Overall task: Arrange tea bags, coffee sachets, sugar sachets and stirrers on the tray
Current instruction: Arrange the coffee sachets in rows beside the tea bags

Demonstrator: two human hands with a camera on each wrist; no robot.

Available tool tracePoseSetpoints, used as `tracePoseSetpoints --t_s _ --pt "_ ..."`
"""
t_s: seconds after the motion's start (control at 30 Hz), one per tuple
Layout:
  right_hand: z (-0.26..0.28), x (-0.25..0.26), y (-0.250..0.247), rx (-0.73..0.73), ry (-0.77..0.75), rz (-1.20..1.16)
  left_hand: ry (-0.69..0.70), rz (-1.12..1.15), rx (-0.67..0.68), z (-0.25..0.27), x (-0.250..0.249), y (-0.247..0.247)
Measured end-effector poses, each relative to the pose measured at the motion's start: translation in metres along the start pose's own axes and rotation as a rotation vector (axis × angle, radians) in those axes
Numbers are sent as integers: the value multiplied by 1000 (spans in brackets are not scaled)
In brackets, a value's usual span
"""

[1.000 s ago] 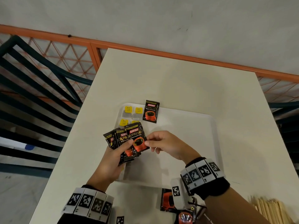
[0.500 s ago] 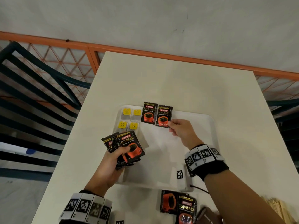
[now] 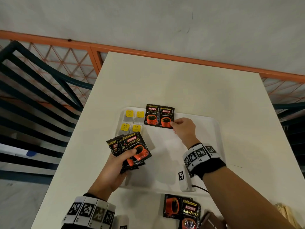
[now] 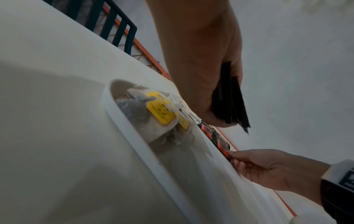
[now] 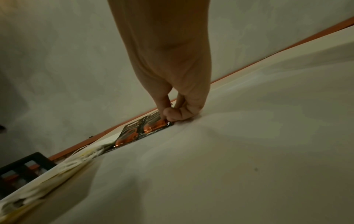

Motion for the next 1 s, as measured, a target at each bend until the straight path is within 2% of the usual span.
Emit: tracePoseSetpoints --t_s 0.13,0.23,0.27,0.33,0.4,0.47,0.53,0.63,0.77,0.9,1.0 --pt "4 1 -5 -70 -23 -5 10 -1 -2 -1 1 2" --pt "28 23 -2 -22 -210 23 24 11 1 -2 -1 5" --pt "39 30 5 59 -268 37 28 11 1 -2 -2 6" --pt "62 39 27 316 -334 80 37 16 0 -3 -3 5" --pt "83 38 45 581 -315 60 39 18 -4 -3 -3 4" --pt "97 37 52 717 -290 -9 42 10 -12 -4 -2 2" --pt "104 35 55 767 -268 -70 48 2 -30 -4 -3 -2" --pt "104 33 58 774 -229 -137 48 13 -37 -4 -3 -6" --pt "92 34 54 691 -180 -276 10 79 -55 -5 0 -12" --pt "71 26 47 549 -83 -406 -11 136 -79 -4 3 -19" --pt "51 16 42 388 -19 -337 10 81 -98 -2 1 -19"
Point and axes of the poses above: each hand's wrist, its own z-axis away from the middle knuckle, its own y-axis out of the palm, x = y × z, the point moved 8 cm from there along -z, towards the middle knuckle, and after that the axes turned 4 degrees about z, right-handed, at the moved point
